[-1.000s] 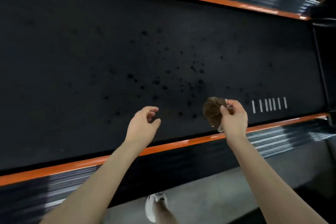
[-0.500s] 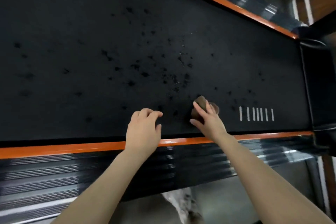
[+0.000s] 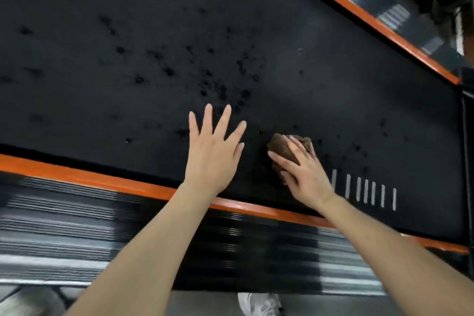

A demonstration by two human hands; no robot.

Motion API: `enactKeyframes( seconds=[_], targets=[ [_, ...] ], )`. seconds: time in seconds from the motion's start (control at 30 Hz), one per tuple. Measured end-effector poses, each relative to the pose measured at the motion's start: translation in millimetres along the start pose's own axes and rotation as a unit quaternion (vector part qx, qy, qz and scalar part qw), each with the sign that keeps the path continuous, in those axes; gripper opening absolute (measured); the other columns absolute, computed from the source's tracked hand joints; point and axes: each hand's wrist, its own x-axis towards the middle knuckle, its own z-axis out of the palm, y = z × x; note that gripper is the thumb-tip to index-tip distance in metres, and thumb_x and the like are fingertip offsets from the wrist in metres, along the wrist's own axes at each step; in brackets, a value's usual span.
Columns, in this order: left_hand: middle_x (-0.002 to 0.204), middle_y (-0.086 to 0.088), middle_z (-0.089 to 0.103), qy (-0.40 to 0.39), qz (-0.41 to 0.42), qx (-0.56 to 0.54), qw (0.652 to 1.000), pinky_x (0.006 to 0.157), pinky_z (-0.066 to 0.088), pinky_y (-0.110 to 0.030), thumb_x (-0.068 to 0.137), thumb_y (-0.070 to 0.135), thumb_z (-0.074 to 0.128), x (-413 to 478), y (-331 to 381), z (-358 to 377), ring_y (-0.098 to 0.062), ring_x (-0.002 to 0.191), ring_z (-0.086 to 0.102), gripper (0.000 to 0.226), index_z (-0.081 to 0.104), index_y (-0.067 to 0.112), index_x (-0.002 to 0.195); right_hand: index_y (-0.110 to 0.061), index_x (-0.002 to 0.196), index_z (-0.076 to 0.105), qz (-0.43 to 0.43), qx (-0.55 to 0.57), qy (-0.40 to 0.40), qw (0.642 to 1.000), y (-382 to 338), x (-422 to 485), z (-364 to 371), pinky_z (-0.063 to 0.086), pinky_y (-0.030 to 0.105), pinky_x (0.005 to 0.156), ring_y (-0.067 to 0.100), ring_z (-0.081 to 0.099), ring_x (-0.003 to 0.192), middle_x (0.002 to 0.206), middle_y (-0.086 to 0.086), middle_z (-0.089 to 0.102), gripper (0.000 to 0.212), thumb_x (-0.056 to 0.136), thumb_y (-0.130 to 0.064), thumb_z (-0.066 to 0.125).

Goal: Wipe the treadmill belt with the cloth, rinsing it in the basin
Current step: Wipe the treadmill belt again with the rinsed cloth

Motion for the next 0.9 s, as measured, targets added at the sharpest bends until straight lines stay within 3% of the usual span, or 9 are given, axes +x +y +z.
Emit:
enactKeyframes(
  seconds=[0.13, 0.23, 0.47, 0.57, 0.77, 0.9],
  targets=[
    [0.158, -0.011, 0.012, 0.017, -0.032, 0.079, 0.996, 0.111, 0.002, -0.064, 0.099, 0.047, 0.016, 13, 16, 36, -0.041, 0.144, 0.003, 0.054, 0.02, 0.027, 0.15, -0.037, 0.137, 0.039, -0.017, 0.02, 0.111, 0.993, -1, -1, 26, 0.021, 0.063, 0.108, 0.031, 0.026, 0.14, 0.144, 0.016, 0.039, 0.05, 0.089, -0.026, 0.045],
    [0.157, -0.013, 0.018, 0.045, -0.025, 0.107, 0.993, 0.111, 0.004, -0.066, 0.1, 0.045, 0.016, 15, 12, 45, -0.043, 0.143, 0.008, 0.053, 0.024, 0.026, 0.149, -0.036, 0.138, 0.039, -0.048, 0.028, 0.151, 0.987, 6, 1, 31, 0.023, 0.063, 0.107, 0.031, 0.028, 0.14, 0.143, 0.015, 0.041, 0.052, 0.088, -0.025, 0.048],
    [0.144, -0.023, 0.04, 0.047, -0.043, 0.105, 0.992, 0.108, 0.016, -0.067, 0.094, 0.036, 0.035, 25, 28, 34, -0.049, 0.134, 0.029, 0.049, 0.051, 0.014, 0.135, -0.036, 0.138, 0.041, -0.06, 0.037, 0.166, 0.984, 8, -2, 36, 0.022, 0.062, 0.107, 0.029, 0.028, 0.14, 0.144, 0.013, 0.042, 0.048, 0.091, -0.028, 0.047],
    [0.144, -0.02, 0.04, 0.065, -0.04, 0.115, 0.99, 0.112, 0.013, -0.062, 0.095, 0.032, 0.041, 37, 40, 27, -0.04, 0.137, 0.028, 0.044, 0.049, 0.014, 0.135, -0.037, 0.137, 0.043, -0.059, 0.039, 0.177, 0.982, 9, -3, 39, 0.023, 0.061, 0.107, 0.027, 0.03, 0.139, 0.143, 0.01, 0.043, 0.049, 0.089, -0.027, 0.048],
    [0.148, -0.012, 0.037, 0.098, -0.047, 0.065, 0.992, 0.115, 0.014, -0.052, 0.099, 0.026, 0.036, 50, 61, 30, -0.031, 0.139, 0.026, 0.044, 0.039, 0.018, 0.142, -0.029, 0.124, 0.06, -0.071, 0.042, 0.216, 0.973, 21, -9, 35, 0.031, 0.052, 0.108, 0.027, 0.044, 0.129, 0.133, 0.011, 0.054, 0.039, 0.089, -0.024, 0.044],
    [0.146, -0.012, 0.04, 0.102, -0.011, 0.063, 0.993, 0.114, 0.014, -0.049, 0.099, 0.025, 0.038, 55, 87, 39, -0.032, 0.139, 0.026, 0.042, 0.044, 0.017, 0.139, -0.027, 0.124, 0.06, 0.006, 0.047, 0.22, 0.974, 90, -48, 30, 0.04, 0.044, 0.101, 0.027, 0.049, 0.123, 0.13, 0.009, 0.055, 0.041, 0.087, -0.025, 0.042]
  ],
)
